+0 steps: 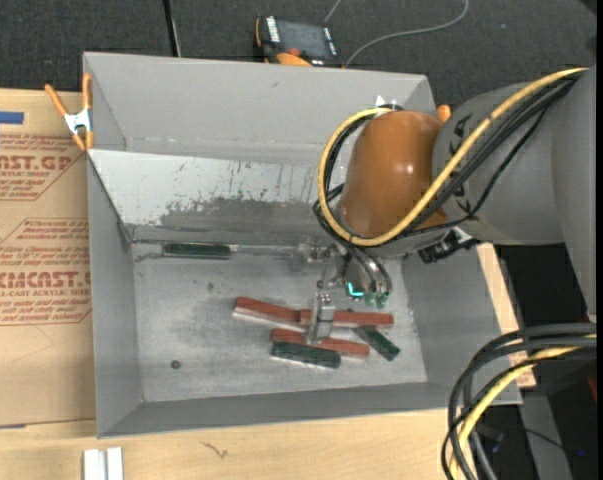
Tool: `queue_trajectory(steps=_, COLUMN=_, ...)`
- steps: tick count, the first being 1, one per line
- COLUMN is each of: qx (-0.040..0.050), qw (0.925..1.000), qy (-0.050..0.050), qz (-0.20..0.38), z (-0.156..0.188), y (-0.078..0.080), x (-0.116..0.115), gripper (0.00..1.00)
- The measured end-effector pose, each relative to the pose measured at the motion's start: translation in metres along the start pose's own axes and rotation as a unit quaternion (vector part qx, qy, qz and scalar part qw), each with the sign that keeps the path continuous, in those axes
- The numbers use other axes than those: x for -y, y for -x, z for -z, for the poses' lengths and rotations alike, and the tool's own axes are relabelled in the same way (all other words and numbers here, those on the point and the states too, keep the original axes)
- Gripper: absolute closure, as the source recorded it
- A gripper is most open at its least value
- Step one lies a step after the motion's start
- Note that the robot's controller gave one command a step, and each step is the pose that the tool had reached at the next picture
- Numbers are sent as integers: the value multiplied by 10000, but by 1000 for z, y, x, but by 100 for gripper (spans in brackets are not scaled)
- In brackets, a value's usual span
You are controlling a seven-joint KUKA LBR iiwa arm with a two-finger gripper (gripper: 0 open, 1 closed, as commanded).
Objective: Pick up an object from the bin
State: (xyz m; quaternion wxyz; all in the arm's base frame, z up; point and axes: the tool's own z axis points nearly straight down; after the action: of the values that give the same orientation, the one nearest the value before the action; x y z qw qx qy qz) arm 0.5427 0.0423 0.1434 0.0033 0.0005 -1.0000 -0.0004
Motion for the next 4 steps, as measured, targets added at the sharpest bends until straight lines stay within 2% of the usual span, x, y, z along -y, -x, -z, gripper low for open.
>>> queue_trajectory(steps=1, qx=-11, qw=9988, qy=-1, qz=-496, z=-78, y=-26, x=9, gripper=0)
queue_trajectory(steps=2, qx=60, qw=9988, qy=8, qz=-496, z=-70, y=-21, x=8, gripper=100)
queue_trajectory(steps=3, qx=42, qw=9960, qy=13, qz=889, z=-69, y=23, x=44, gripper=100)
queue_trajectory(steps=4, qx=80, qw=9916, qy=-16, qz=1294, z=56, y=12, x=55, gripper=100)
